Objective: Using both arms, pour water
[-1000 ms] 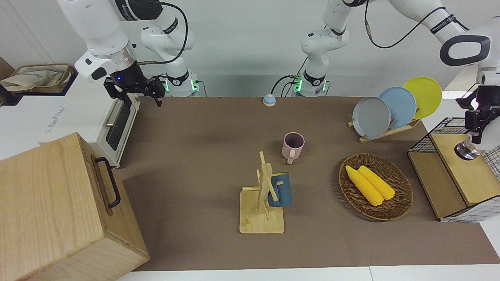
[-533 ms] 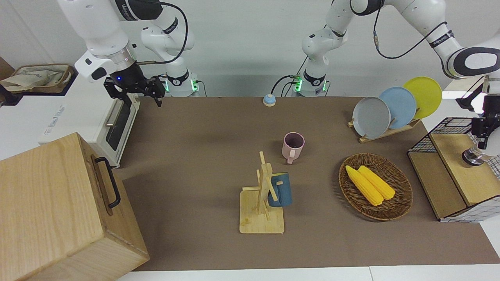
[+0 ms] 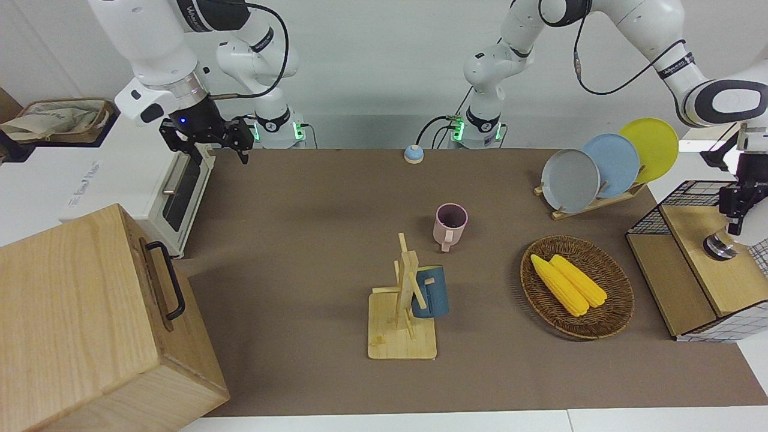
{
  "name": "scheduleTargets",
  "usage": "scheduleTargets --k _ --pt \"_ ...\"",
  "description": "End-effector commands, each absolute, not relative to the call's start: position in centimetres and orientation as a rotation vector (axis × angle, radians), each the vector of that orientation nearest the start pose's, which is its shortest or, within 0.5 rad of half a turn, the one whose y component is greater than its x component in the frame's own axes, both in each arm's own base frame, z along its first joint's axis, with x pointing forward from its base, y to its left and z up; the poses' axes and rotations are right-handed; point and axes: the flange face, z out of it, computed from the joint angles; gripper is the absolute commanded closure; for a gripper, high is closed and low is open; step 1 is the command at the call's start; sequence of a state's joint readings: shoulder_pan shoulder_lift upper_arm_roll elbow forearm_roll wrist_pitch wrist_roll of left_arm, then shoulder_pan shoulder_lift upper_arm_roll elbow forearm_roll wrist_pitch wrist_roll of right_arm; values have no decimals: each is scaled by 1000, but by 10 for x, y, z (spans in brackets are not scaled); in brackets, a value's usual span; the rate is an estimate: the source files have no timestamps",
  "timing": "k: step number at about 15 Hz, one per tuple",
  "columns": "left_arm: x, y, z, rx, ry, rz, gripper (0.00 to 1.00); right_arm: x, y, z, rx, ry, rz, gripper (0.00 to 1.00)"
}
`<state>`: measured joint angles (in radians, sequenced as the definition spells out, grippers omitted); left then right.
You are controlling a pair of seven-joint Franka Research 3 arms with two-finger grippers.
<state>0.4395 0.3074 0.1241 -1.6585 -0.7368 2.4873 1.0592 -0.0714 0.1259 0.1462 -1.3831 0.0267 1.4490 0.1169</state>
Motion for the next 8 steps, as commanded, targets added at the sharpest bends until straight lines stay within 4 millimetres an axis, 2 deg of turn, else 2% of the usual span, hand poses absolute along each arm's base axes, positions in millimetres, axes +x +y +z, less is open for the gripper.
scheduleTargets --k 1,4,5,6,8 --pt "589 369 502 -2918 79 -1202 819 574 38 633 -3092 48 97 15" --pt "589 368 501 -2919 81 -1201 433 574 37 634 -3091 50 95 15" --pt "589 369 501 -2917 77 -1201 65 574 37 633 -3091 50 97 15" --pt "589 369 501 -2921 67 -1213 1 574 37 634 -3091 50 92 15" --pt "589 369 501 -2927 39 -1229 0 574 37 634 -3091 50 92 15"
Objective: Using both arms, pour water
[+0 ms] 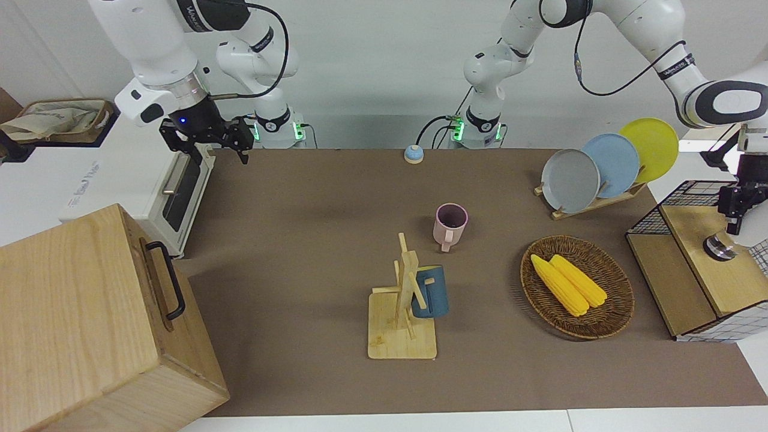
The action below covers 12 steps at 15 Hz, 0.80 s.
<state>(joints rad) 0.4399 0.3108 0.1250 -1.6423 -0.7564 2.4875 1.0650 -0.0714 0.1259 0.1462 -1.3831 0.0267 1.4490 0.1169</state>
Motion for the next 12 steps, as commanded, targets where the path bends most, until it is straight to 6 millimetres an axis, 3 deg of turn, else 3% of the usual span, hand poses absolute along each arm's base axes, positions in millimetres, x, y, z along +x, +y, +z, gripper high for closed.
scheduleTargets --k 1,4,5,10,12 --pt "589 369 502 -2928 38 -1224 0 574 38 634 -3091 47 95 15" --pt "584 375 505 -2933 -5 -1215 0 574 37 634 -3091 50 95 15" --pt "585 370 507 -2974 -9 -1163 0 574 37 634 -3091 50 95 15" --pt "588 362 554 -3043 22 -850 0 574 37 634 -3091 50 95 15" --pt "582 363 553 -3070 57 -740 0 574 37 634 -3091 50 95 15"
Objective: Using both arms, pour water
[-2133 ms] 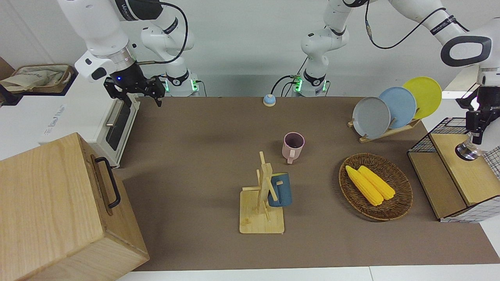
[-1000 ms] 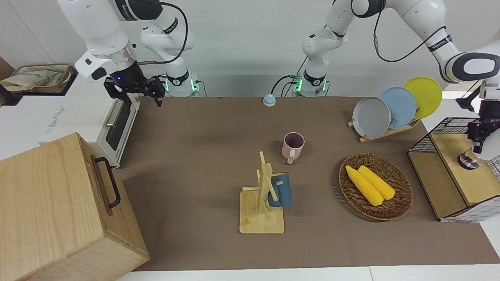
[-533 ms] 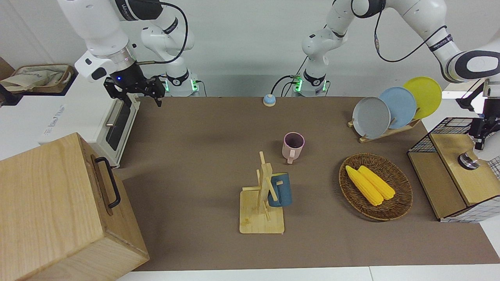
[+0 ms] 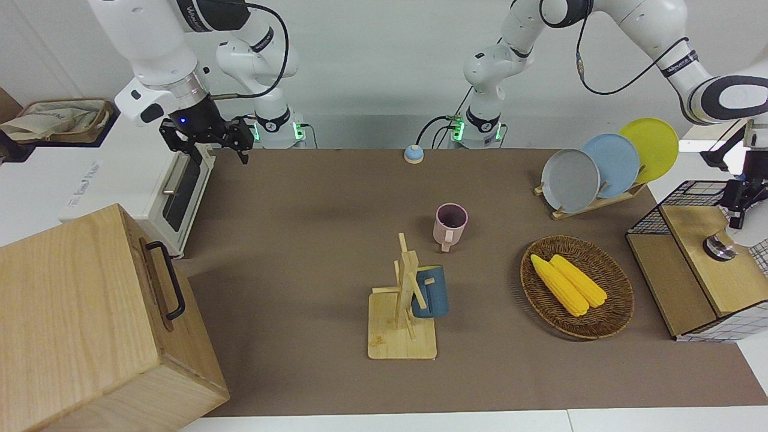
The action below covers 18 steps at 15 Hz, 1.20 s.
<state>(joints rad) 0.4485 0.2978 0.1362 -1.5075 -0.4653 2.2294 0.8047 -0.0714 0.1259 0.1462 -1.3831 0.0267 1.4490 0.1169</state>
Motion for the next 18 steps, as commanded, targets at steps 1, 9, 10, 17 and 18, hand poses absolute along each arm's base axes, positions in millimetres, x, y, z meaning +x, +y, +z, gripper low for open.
scheduleTargets --k 1,9,10,17,18 --pt "575 368 550 -3087 58 -682 0 574 38 634 -3091 48 92 15" --pt "550 340 590 -3181 -54 -230 0 574 37 634 -3091 50 92 15" --pt "547 336 596 -3192 -72 -203 0 574 37 634 -3091 50 92 15" --pt "556 238 635 -3220 -67 -136 0 574 37 634 -3091 50 92 15" --pt "561 219 638 -3211 -40 -127 0 574 37 634 -3091 50 95 15"
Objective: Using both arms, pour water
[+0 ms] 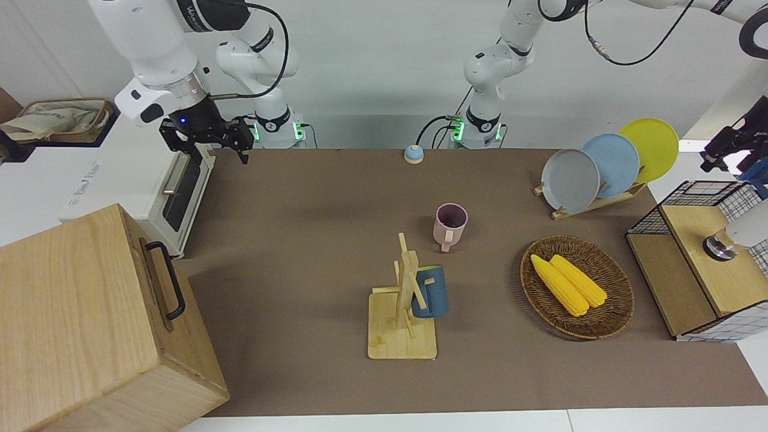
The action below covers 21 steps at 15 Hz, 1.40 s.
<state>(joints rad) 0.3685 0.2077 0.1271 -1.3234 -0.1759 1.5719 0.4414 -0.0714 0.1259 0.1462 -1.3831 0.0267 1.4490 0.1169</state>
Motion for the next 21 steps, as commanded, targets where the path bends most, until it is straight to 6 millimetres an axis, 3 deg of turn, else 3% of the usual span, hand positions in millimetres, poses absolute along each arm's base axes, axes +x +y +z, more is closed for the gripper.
scheduleTargets --k 1,3,6,11,18,21 --pt "564 198 639 -3196 -53 -102 0 574 37 634 -3091 50 95 15" --pt "567 161 647 -3167 -68 -94 2 574 37 634 -3091 50 92 15" --pt "562 128 654 -3171 -36 -105 2 574 38 634 -3091 48 92 15" --pt "575 48 639 -3133 -122 -66 5 574 37 634 -3091 50 92 15" --pt "575 -29 639 -3157 38 -48 2 574 37 634 -3091 50 95 17" --pt "575 -41 639 -3159 79 -48 2 574 37 634 -3091 50 95 15"
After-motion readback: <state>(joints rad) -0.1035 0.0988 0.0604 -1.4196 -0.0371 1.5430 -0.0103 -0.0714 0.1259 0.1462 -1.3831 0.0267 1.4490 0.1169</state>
